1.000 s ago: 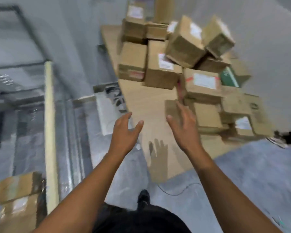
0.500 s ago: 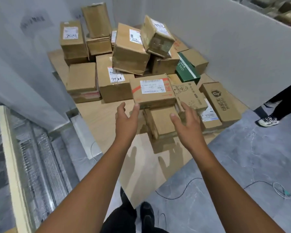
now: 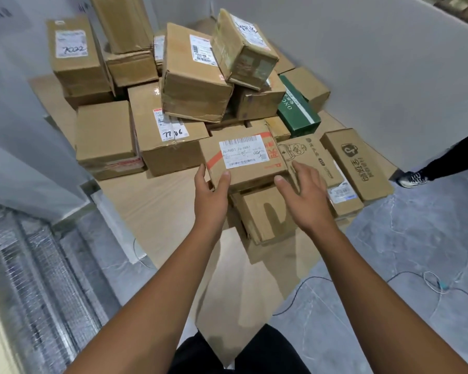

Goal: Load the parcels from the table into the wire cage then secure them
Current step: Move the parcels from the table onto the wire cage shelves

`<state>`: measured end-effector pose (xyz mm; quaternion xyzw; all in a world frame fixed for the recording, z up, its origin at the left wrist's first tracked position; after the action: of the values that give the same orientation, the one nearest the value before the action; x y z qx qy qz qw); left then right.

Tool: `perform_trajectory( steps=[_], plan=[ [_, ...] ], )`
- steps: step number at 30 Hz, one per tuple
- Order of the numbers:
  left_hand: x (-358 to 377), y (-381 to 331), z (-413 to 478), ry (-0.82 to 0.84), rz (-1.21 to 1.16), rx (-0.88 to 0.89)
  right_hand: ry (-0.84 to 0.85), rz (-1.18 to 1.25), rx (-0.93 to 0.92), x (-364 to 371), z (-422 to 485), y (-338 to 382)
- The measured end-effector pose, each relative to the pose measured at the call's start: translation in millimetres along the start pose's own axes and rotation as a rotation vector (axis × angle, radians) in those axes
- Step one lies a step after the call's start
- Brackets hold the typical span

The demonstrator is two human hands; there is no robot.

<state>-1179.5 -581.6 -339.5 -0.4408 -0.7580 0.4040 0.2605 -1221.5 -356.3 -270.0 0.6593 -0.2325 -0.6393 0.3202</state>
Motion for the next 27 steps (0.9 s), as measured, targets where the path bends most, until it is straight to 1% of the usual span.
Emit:
perform_trajectory(
  steps=[4,8,11,13,16,18,20,22,24,27],
  plan=[
    [-5.7,1.3,-6.9,-0.022,-0.092,-0.015,0.051,0.034,-0.007,7.3,4.2,2.6],
    [-11.0,2.0,-20.4,-0.089,-0.150,-0.011,0.062,0.083,-0.033,-0.2,-1.8,-4.5],
    [-17.1,4.9,-30.5,-0.137,-0.197,0.021,0.046,0.076,-0.061,-10.8,-9.6,-9.9],
    [-33.8,12.0,-33.4,-0.205,-0.273,0.032,0.030,0.084,-0.082,-15.2,-15.8,-11.0],
    [-76.0,36.0,-37.6,-0.353,-0.388,0.012,0.072,0.072,-0.115,-7.5,-26.0,-8.7],
    [-103.7,55.2,-40.9,-0.464,-0.384,-0.007,0.113,0.057,-0.137,3.4,-31.9,-6.9],
    [-119.8,73.3,-37.7,-0.523,-0.315,-0.035,0.140,0.030,-0.146,13.8,-36.0,-7.2],
    [-120.7,92.3,-28.5,-0.496,-0.265,-0.093,0.148,-0.012,-0.150,21.8,-39.1,-9.3],
    [-111.6,106.1,-20.0,-0.432,-0.189,-0.137,0.146,-0.066,-0.152,26.4,-41.8,-12.0],
    [-97.9,122.4,-9.7,-0.364,-0.085,-0.177,0.098,-0.134,-0.168,25.2,-45.0,-14.6]
  ],
)
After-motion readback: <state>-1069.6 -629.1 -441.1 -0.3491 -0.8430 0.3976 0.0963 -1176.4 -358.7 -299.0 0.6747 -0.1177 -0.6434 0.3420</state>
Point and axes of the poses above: each hand's wrist, its own z-axis towards the middle knuckle, its own x-axis out of the palm, y = z × x, the point moved 9 cm from there along z, towards the middle knuckle, and after that the axes turned 8 degrees about -x, right-handed, at the moved point
